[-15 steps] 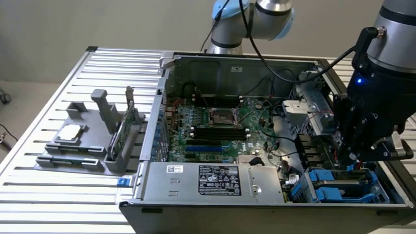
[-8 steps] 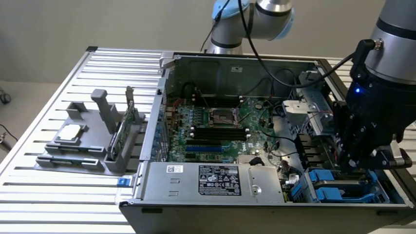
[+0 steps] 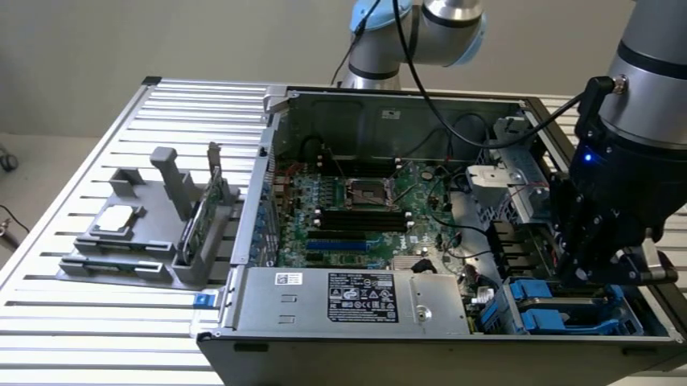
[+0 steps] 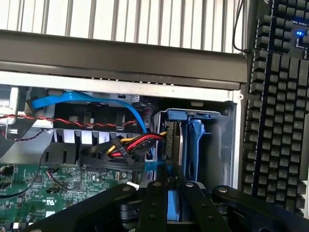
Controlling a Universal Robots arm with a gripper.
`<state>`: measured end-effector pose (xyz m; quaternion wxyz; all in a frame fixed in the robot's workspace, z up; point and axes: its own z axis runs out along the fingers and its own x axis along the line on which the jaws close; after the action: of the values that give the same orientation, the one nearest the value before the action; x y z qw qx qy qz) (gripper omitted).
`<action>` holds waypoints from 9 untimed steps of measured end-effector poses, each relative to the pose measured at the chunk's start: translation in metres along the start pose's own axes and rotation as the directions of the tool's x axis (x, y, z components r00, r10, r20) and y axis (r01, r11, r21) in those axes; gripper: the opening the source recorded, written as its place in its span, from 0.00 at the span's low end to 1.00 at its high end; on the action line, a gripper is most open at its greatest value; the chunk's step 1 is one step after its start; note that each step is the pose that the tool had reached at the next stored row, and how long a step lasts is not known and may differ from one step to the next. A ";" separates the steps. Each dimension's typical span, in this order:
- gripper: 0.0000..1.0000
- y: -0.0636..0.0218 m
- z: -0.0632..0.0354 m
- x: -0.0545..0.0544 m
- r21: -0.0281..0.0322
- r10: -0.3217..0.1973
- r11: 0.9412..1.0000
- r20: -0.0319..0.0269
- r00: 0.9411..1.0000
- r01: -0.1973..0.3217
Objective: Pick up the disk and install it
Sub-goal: 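Insert the second disk wire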
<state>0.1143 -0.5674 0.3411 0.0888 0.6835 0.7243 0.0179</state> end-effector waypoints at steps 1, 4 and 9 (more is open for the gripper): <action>0.16 0.0000 0.0002 0.000 0.000 0.000 1.000 -0.001 1.000 0.000; 0.16 -0.0002 0.0012 0.000 -0.001 0.002 1.000 -0.009 1.000 -0.002; 0.16 -0.0006 0.0029 -0.002 -0.004 0.003 1.000 -0.019 1.000 -0.003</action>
<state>0.1143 -0.5694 0.3384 0.0831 0.6844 0.7239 0.0259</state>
